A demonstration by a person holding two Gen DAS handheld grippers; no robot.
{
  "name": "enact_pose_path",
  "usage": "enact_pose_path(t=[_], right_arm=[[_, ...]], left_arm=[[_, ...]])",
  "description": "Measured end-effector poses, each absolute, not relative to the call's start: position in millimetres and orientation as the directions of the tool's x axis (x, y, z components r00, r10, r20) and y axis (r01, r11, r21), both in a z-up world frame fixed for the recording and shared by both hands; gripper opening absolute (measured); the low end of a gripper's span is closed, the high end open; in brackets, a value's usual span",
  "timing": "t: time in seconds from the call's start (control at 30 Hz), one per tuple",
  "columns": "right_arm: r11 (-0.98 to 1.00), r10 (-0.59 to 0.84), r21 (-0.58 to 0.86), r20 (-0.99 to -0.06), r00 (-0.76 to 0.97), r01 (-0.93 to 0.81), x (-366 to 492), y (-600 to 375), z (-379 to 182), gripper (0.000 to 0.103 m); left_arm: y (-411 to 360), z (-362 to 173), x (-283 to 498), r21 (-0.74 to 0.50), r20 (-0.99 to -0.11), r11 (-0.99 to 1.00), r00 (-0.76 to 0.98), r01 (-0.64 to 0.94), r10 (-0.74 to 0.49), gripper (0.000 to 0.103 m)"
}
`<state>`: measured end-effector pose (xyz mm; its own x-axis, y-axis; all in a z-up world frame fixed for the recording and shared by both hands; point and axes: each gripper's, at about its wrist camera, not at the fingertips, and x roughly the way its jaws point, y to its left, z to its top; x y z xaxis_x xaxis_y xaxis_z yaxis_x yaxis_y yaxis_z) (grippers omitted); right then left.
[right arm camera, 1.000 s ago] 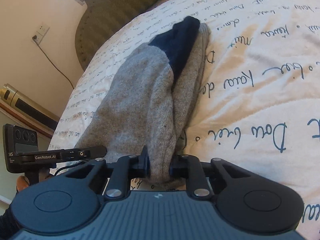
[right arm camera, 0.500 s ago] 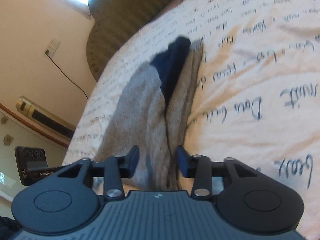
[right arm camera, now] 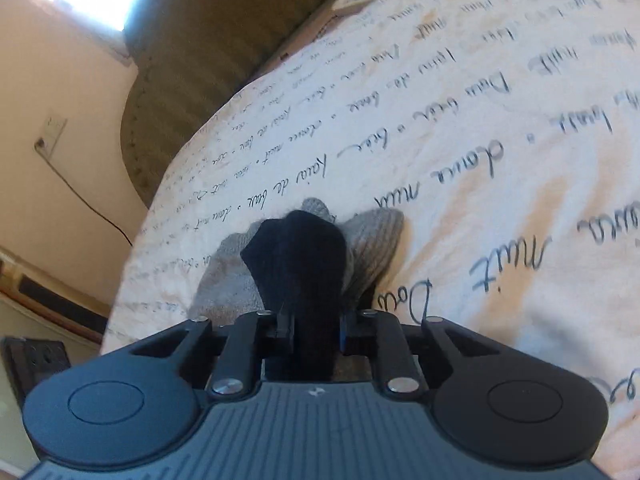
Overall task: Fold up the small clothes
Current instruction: 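Fold the sweater end over onto the bundle and open both grippers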
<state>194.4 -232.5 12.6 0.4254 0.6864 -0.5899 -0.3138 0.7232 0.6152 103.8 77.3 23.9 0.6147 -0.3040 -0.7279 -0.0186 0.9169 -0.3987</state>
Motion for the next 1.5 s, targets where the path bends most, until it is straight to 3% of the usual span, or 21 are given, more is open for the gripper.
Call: enact_pose_path(t=[0.07, 0.17, 0.27, 0.3, 0.43, 0.5, 0.6, 0.67, 0.8, 0.97, 1.0, 1.07, 1.27, 1.33, 1.5], right_arm=[[0.758, 0.652, 0.553, -0.623, 0.433, -0.346, 196, -229, 6, 0.017], [0.713, 0.693, 0.639, -0.579, 0.43, -0.29, 198, -242, -6, 0.019], [0.74, 0.649, 0.624, -0.567, 0.507, -0.251, 175, -258, 13, 0.029], [0.761, 0.62, 0.594, -0.55, 0.56, -0.259, 162, -264, 24, 0.029], [0.694, 0.682, 0.633, -0.427, 0.594, -0.343, 121, -259, 49, 0.032], [0.686, 0.708, 0.618, -0.447, 0.546, -0.384, 115, -234, 47, 0.032], [0.758, 0.648, 0.541, -0.561, 0.515, -0.364, 124, -205, 24, 0.04], [0.759, 0.643, 0.54, -0.537, 0.546, -0.364, 130, -208, 9, 0.04], [0.749, 0.647, 0.587, -0.549, 0.529, -0.308, 135, -217, 11, 0.034], [0.751, 0.642, 0.567, -0.507, 0.576, -0.338, 106, -216, 36, 0.042], [0.764, 0.632, 0.553, -0.535, 0.561, -0.332, 107, -212, 30, 0.044], [0.792, 0.606, 0.507, -0.585, 0.538, -0.341, 112, -207, 9, 0.044], [0.78, 0.613, 0.52, -0.527, 0.588, -0.348, 91, -210, 34, 0.047], [0.828, 0.56, 0.439, -0.61, 0.561, -0.349, 94, -201, 22, 0.043], [0.823, 0.563, 0.447, -0.561, 0.607, -0.35, 69, -218, 46, 0.045]], left_arm=[[74, 19, 102, -0.372, -0.729, 0.928, 0.62, -0.004, -0.29, 0.043], [74, 19, 96, -0.355, -0.72, 0.935, 0.636, 0.005, -0.277, 0.046], [76, 41, 75, -0.326, -0.683, 0.945, 0.688, 0.015, -0.246, 0.046], [73, 53, 63, -0.287, -0.655, 0.957, 0.722, 0.034, -0.222, 0.04], [44, 77, 36, -0.16, -0.588, 0.978, 0.783, 0.134, -0.203, 0.044], [20, 70, 38, -0.101, -0.61, 0.978, 0.766, 0.181, -0.204, 0.057], [2, 36, 51, -0.054, -0.684, 0.984, 0.712, 0.169, -0.159, 0.063], [-2, 26, 47, 0.007, -0.641, 0.983, 0.756, 0.181, -0.135, 0.062], [2, 27, 51, -0.021, -0.662, 0.986, 0.737, 0.164, -0.137, 0.062], [2, 25, 49, -0.016, -0.657, 0.987, 0.743, 0.159, -0.13, 0.063], [1, 25, 49, -0.01, -0.656, 0.987, 0.744, 0.16, -0.128, 0.064], [-1, 24, 50, 0.003, -0.651, 0.986, 0.748, 0.167, -0.124, 0.064], [5, 26, 49, -0.005, -0.655, 0.988, 0.746, 0.152, -0.118, 0.063], [3, 26, 49, -0.001, -0.654, 0.988, 0.748, 0.151, -0.115, 0.063], [25, 51, 24, -0.044, -0.622, 0.992, 0.774, 0.114, -0.117, 0.061]])
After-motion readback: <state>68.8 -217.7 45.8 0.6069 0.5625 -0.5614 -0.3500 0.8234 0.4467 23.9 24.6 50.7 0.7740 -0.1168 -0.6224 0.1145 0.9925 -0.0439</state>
